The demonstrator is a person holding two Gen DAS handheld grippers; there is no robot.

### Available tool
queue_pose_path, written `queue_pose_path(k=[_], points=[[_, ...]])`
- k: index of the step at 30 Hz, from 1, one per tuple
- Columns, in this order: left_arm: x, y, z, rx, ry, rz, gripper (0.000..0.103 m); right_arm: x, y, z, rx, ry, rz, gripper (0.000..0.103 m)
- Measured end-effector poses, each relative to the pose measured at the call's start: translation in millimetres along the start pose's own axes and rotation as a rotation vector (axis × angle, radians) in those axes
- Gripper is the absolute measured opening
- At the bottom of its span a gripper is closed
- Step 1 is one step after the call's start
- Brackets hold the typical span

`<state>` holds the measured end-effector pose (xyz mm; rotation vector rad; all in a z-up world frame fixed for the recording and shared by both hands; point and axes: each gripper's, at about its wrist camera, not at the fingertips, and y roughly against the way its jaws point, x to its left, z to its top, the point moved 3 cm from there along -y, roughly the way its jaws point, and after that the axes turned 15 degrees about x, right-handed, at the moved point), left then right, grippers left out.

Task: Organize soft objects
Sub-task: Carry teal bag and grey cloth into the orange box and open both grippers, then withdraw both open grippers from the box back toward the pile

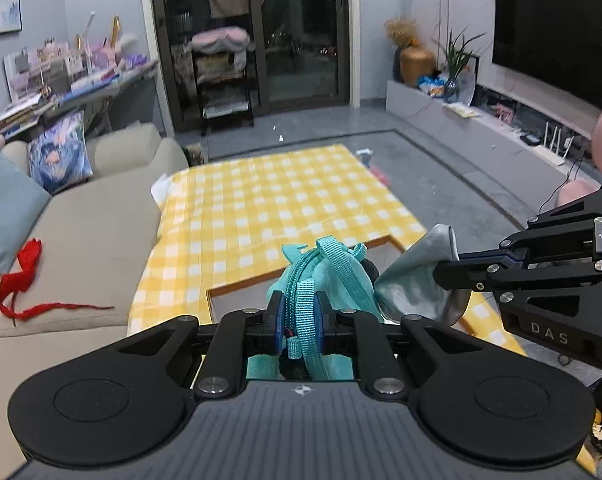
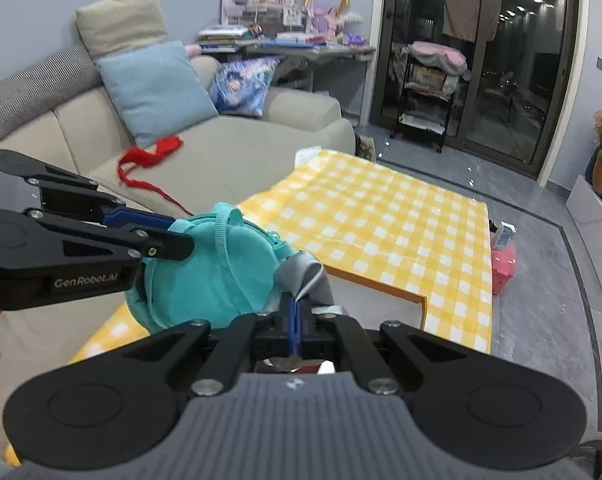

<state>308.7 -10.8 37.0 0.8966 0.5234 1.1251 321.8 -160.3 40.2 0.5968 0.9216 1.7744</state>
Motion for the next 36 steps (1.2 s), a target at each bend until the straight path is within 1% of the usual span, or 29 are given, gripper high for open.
queue_pose_path(k=[7,10,14,17,23,25,29,30,31,32,36], points=[[5.6,-53.4,-1.3,0.079,-0.006,0.018,0.016,-13.3,-69.4,2.5,0.073,-0.012,-0.015,0.000],[8.7,-77.1,-4.0,0.111,0.012,0.003,0.016,-16.1,-98.9,-0.5,0.108,-0.016,-0.016,0.000],[12.3,-109.6,-10.7,0.175,0.042,-0.013,0.016,-21.6,-135.6,-7.4,0.164,-0.040,-0.004,0.000],[10.8,-128.0,-16.9,0.212,0.050,-0.015,0.016,-21.5,-157.6,-14.4,0.206,-0.039,0.000,0.000],[13.8,-147.8,-22.6,0.242,0.097,-0.019,0.017,-21.3,-183.2,-20.5,0.249,-0.044,0.001,0.000],[12.2,-150.4,-20.6,0.243,0.103,-0.012,0.017,-21.2,-187.4,-21.2,0.260,-0.043,-0.001,0.004],[13.4,-151.1,-19.0,0.237,0.124,-0.014,0.021,-21.1,-189.6,-22.6,0.270,-0.050,-0.017,0.007],[13.4,-147.8,-19.6,0.227,0.134,-0.013,0.021,-21.1,-188.9,-22.9,0.272,-0.054,-0.017,0.012],[13.6,-147.9,-17.7,0.219,0.139,-0.008,0.023,-21.0,-187.1,-22.6,0.272,-0.057,-0.017,0.027],[13.2,-145.1,-16.8,0.213,0.137,-0.006,0.025,-21.1,-184.3,-21.9,0.269,-0.059,-0.021,0.033],[9.2,-128.0,-14.7,0.186,0.128,-0.002,0.025,-19.2,-169.4,-20.9,0.251,-0.057,-0.021,0.035]])
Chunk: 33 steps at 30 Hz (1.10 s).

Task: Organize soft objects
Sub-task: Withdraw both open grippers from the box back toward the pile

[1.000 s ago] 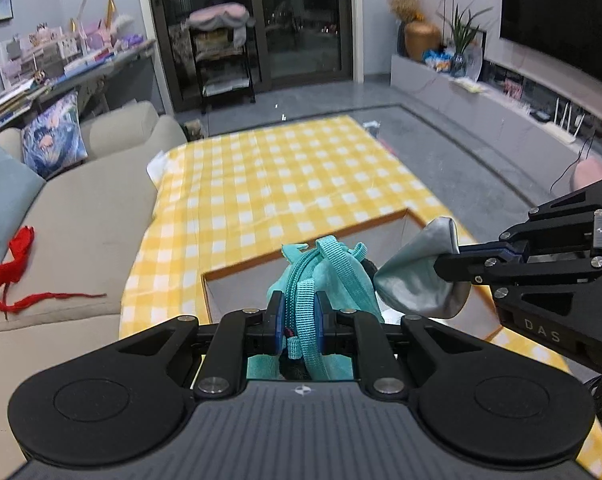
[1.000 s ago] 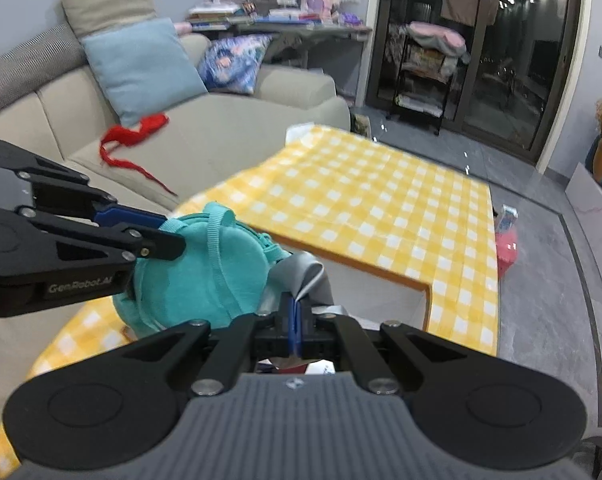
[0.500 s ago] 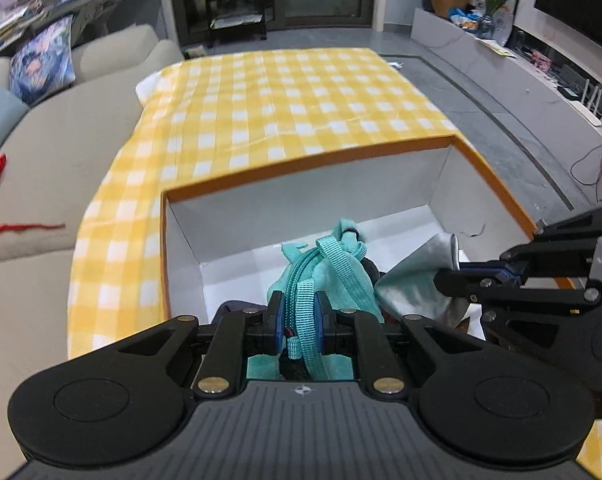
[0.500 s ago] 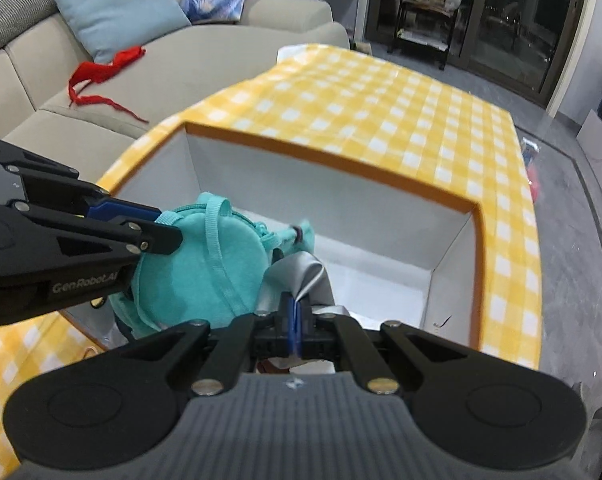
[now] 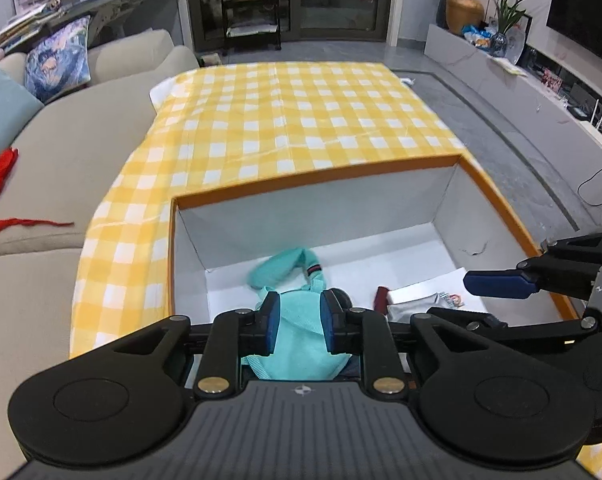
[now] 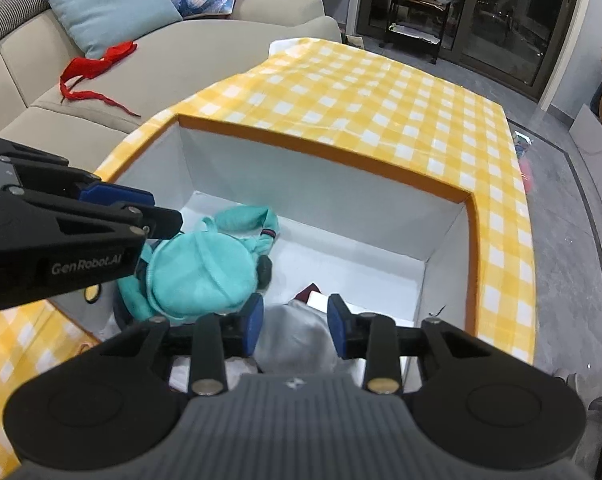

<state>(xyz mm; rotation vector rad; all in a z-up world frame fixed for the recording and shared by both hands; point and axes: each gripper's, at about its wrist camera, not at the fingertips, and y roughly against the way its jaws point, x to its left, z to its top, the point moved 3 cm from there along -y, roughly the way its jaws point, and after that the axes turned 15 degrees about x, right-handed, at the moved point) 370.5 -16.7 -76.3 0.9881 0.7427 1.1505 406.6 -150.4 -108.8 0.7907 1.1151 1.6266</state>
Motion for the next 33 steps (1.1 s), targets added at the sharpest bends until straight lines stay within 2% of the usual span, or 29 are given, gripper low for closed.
queue_pose_path(k=[5,8,10,15,18,22,27,33], points=[[-5.6,37.0,-18.5,-0.084,0.019,-0.017,0.029,6.1,31.9,-12.3,-0.039,-0.009,0.019,0.037],[-12.8,62.3,-39.4,-0.132,0.026,0.011,0.029,12.9,54.1,-27.7,-0.067,-0.020,0.026,0.041],[-16.9,77.6,-55.1,-0.156,0.029,-0.007,0.029,19.5,69.3,-40.9,-0.083,-0.021,0.021,0.041],[-20.9,105.7,-93.8,-0.169,0.055,-0.031,0.029,29.6,107.0,-84.8,-0.134,-0.058,0.040,0.042],[-25.3,119.2,-117.2,-0.175,0.066,-0.075,0.030,34.2,124.7,-115.1,-0.162,-0.086,0.051,0.042],[-32.1,129.8,-147.2,-0.184,0.060,-0.089,0.030,40.1,143.7,-153.4,-0.208,-0.108,0.024,0.046],[-36.5,137.1,-187.6,-0.183,0.101,-0.140,0.030,46.0,157.0,-195.9,-0.215,-0.177,0.034,0.048],[-32.6,137.3,-229.1,-0.186,0.172,-0.132,0.030,56.5,160.3,-247.0,-0.207,-0.223,-0.016,0.048]])
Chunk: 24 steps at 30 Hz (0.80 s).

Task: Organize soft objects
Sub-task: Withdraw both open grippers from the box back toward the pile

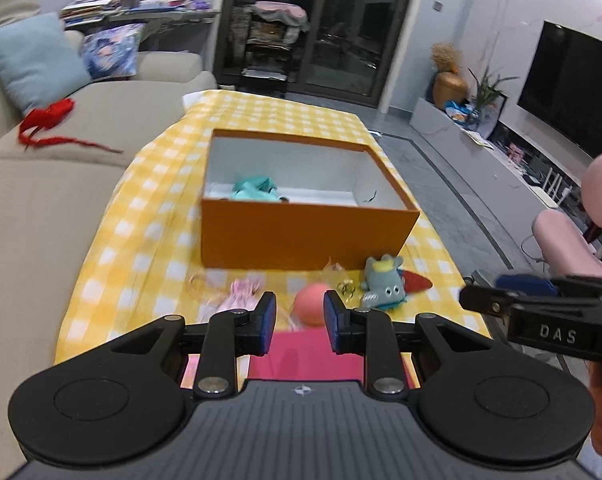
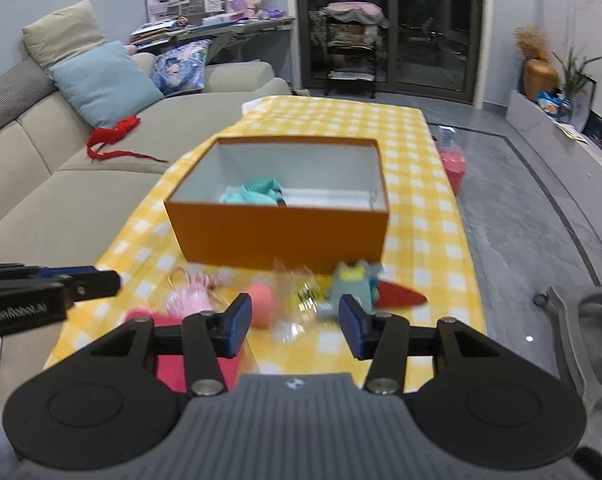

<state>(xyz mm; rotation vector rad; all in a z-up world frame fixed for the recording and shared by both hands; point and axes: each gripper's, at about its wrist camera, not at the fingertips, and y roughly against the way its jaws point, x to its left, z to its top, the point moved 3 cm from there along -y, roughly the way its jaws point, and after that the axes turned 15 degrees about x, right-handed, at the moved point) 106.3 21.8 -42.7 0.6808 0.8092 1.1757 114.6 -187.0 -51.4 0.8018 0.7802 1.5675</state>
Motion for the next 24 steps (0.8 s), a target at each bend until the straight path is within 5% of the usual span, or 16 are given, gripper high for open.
queue_pose_path(k=[12,24], points=[[-7.2,16.9,-52.8,0.040,-0.001,0.011,0.030,-2.0,6.5,-64.5,0.061,-0.036,-0.018,0.048],[-16.7,16.2,-70.4,0.074,-0.031,-0.007,0.030,-11.2,10.7,-81.9,0.076,-0.051,-0.014,0.048]])
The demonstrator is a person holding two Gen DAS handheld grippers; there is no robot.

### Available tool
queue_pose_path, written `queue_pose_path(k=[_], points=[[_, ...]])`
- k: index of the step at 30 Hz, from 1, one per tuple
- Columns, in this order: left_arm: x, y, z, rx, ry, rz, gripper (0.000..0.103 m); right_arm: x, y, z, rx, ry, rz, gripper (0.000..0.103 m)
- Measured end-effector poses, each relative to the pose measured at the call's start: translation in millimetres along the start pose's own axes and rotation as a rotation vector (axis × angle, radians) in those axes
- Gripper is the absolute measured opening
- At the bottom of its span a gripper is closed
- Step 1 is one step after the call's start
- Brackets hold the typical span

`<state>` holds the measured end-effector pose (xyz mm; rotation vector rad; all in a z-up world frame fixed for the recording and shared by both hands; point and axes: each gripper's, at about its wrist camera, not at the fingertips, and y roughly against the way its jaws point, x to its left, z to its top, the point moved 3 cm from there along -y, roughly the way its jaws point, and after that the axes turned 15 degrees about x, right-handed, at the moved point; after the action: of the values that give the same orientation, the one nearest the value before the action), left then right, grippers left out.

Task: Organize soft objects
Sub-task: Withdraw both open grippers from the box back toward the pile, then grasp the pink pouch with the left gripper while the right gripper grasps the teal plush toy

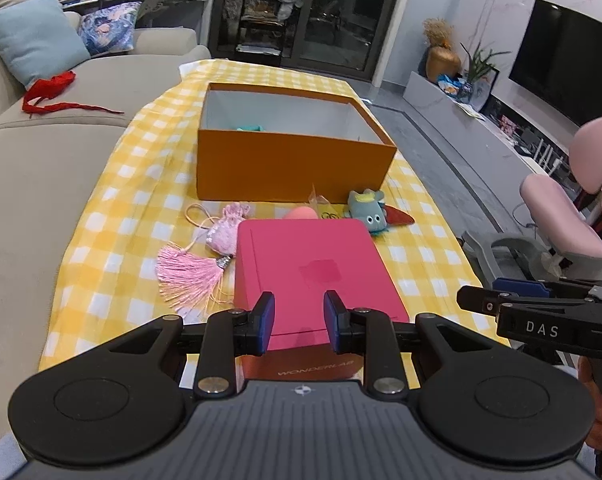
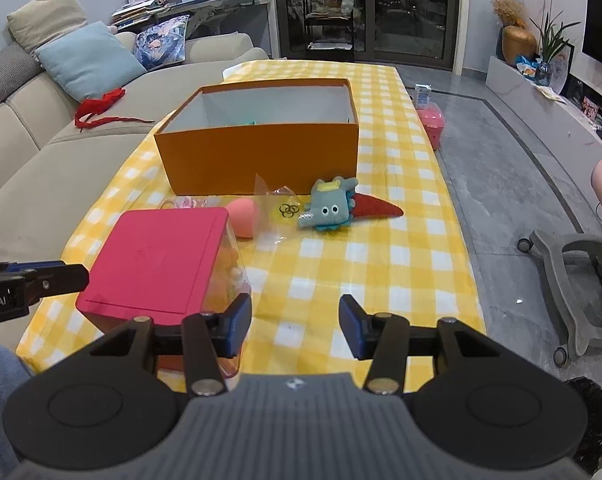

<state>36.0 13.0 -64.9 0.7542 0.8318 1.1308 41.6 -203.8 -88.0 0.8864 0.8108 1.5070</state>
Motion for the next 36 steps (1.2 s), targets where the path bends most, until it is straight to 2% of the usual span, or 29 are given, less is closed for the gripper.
queue_pose_path(k=[12,17,19,22,24,26,29,36], points=[[7.0,-12.4,29.8,0.037,-0.022,-0.051,0.030,-10.9,-11.7,14.3,0.033,0.001,0.048,0.049],[18.0,-21.5,56.2,0.112,-0.019,-0.074,0.030,-18.0,-20.2,34.4,0.055,-0.008,0.059,0.050],[23.7,-26.0,68.5,0.139,-0.025,-0.091,0.030,-19.4,-24.3,45.1,0.062,0.002,0.056,0.056],[34.1,-34.8,88.0,0.175,-0.032,-0.092,0.038,-21.9,-32.1,61.4,0.076,0.013,0.068,0.062],[40.9,-43.2,101.7,0.187,-0.051,-0.079,0.046,-24.3,-40.3,72.6,0.088,0.015,0.073,0.062],[46.7,-53.1,113.7,0.201,-0.074,-0.059,0.050,-27.0,-52.8,83.0,0.101,0.017,0.070,0.062],[54.9,-70.3,127.1,0.225,-0.098,-0.039,0.053,-29.6,-72.4,96.5,0.120,0.022,0.054,0.062],[68.7,-122.1,141.3,0.288,-0.125,-0.028,0.056,-28.8,-118.8,119.3,0.167,0.027,0.082,0.062]])
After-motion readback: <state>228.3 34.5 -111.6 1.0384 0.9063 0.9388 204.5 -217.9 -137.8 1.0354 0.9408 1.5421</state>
